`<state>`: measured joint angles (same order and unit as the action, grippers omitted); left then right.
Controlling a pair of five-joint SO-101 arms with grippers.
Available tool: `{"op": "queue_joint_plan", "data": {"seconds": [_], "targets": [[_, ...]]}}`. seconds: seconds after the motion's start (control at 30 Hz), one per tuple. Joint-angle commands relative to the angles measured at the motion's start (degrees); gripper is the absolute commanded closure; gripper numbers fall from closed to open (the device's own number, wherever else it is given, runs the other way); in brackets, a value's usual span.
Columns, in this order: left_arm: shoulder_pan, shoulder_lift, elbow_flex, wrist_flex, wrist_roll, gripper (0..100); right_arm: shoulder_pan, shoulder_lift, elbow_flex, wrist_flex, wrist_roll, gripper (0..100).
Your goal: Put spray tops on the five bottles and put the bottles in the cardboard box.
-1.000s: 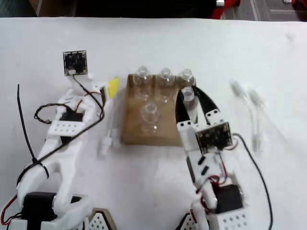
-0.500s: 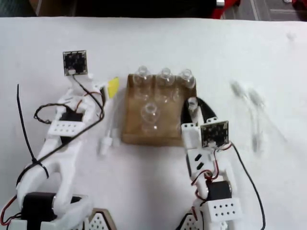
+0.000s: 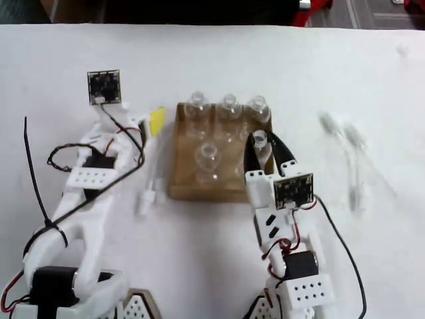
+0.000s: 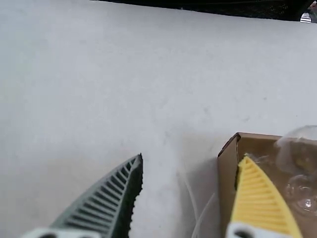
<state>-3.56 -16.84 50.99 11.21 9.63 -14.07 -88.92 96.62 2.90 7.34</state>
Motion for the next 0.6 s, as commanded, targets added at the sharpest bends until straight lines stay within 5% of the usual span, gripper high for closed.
{"op": "queue_joint_plan", "data": {"seconds": [0.0,0.57], "targets": [[-0.31,-0.57,-0.7,-1.67,-0.44,71,-1.54,0.22,0.53,-1.36,0.0,98.3],[-0.48,-0.57,-0.7,-1.67,-0.44,71,-4.35,0.22,0.53,-1.45,0.0,98.2]]}}
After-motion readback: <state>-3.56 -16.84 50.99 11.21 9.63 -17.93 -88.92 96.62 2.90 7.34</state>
